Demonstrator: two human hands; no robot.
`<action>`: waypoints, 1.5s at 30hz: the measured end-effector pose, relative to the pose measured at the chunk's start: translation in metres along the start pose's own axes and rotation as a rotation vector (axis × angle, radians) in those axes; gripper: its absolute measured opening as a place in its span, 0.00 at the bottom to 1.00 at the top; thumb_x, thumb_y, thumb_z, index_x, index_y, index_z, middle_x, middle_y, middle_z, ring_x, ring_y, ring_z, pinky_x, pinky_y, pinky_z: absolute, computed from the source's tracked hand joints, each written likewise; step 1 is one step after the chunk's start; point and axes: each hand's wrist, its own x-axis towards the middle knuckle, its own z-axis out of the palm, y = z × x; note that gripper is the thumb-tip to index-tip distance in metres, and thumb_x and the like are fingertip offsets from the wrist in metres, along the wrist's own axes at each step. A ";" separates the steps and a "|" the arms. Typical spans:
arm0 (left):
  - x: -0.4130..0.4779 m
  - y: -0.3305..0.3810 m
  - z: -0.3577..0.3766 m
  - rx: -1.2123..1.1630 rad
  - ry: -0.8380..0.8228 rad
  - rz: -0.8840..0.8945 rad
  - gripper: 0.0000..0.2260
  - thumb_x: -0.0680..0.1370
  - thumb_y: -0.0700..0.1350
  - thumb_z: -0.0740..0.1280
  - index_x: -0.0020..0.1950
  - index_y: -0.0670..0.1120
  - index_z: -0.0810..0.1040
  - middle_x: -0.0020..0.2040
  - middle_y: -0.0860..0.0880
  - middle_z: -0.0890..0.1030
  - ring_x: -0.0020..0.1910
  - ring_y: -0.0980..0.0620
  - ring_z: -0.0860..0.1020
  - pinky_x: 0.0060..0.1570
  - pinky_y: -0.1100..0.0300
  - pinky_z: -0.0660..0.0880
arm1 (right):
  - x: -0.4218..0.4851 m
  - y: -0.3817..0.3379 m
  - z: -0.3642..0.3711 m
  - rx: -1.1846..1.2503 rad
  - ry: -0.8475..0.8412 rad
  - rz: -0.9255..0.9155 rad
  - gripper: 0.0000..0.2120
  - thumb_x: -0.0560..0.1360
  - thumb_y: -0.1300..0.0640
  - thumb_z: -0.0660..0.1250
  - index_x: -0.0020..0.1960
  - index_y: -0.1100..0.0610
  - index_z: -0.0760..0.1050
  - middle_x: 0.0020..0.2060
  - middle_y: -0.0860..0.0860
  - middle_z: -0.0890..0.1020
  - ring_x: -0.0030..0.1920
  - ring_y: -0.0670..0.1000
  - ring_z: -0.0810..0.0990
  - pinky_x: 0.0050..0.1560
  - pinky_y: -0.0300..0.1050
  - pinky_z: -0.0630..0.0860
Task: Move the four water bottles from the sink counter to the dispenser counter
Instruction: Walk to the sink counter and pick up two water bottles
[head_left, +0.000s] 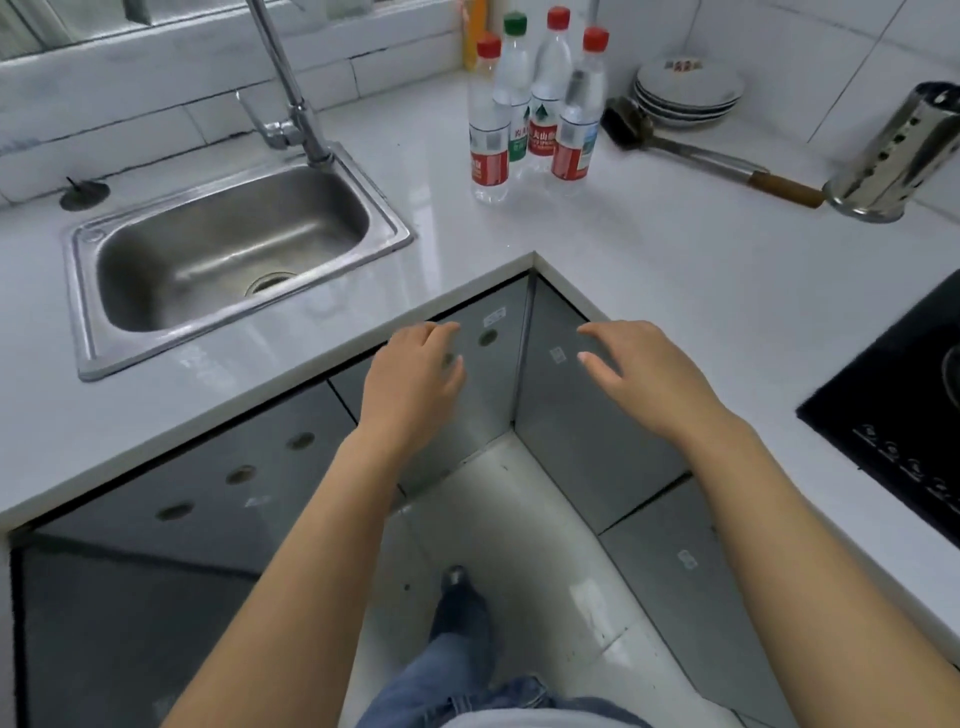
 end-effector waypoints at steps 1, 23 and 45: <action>0.013 -0.004 -0.002 0.004 0.000 0.022 0.18 0.78 0.45 0.59 0.68 0.46 0.68 0.65 0.45 0.74 0.64 0.45 0.69 0.59 0.53 0.67 | 0.012 -0.003 -0.001 0.007 0.009 0.013 0.20 0.79 0.51 0.55 0.69 0.55 0.66 0.64 0.53 0.75 0.66 0.55 0.68 0.61 0.52 0.68; 0.254 -0.025 0.015 0.180 -0.059 0.114 0.20 0.79 0.50 0.59 0.70 0.49 0.64 0.71 0.45 0.68 0.69 0.44 0.65 0.68 0.49 0.64 | 0.228 0.052 -0.033 -0.025 0.114 0.086 0.19 0.78 0.49 0.56 0.68 0.52 0.67 0.66 0.50 0.73 0.67 0.52 0.68 0.63 0.49 0.68; 0.358 -0.032 0.049 0.228 -0.071 -0.045 0.21 0.78 0.54 0.58 0.69 0.49 0.66 0.69 0.46 0.71 0.68 0.44 0.67 0.65 0.49 0.66 | 0.338 0.109 -0.043 0.086 0.082 0.209 0.22 0.78 0.47 0.56 0.67 0.55 0.68 0.65 0.53 0.74 0.64 0.54 0.72 0.59 0.49 0.71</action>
